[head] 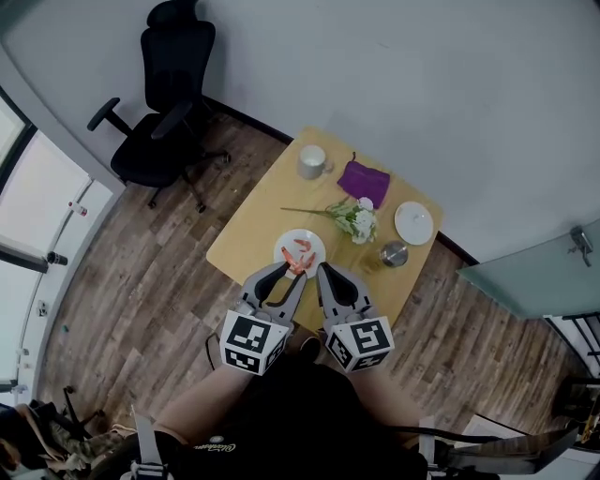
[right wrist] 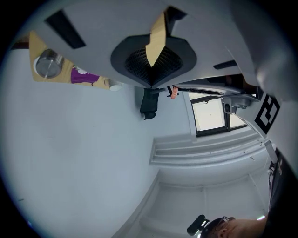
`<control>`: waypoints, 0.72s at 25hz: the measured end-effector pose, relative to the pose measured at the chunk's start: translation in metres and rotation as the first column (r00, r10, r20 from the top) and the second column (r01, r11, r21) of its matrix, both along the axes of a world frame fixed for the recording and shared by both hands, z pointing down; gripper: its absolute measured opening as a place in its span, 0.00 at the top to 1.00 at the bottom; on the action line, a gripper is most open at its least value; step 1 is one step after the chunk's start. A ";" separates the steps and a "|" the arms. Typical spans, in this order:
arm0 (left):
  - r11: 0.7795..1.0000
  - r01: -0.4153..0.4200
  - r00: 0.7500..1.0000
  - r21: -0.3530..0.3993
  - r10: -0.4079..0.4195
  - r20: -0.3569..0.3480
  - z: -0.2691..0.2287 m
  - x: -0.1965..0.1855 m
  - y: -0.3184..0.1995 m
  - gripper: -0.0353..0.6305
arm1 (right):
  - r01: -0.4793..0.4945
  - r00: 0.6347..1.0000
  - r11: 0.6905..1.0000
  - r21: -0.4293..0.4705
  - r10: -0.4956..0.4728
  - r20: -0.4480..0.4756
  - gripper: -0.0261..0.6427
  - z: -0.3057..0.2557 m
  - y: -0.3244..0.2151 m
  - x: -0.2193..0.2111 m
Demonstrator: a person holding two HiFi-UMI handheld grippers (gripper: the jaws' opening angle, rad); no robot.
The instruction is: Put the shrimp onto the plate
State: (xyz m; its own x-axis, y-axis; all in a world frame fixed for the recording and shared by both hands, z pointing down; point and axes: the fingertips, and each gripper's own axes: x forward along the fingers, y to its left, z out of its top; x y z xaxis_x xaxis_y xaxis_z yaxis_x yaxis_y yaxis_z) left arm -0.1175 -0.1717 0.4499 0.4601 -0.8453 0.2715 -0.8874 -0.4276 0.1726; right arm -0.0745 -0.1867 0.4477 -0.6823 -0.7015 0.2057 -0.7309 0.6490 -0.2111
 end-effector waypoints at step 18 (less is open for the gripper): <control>0.978 -0.063 0.987 -0.199 0.090 0.131 0.096 -0.007 -0.024 0.77 | -0.037 0.999 0.997 -0.075 0.035 -0.027 0.96 0.036 -0.012 -0.004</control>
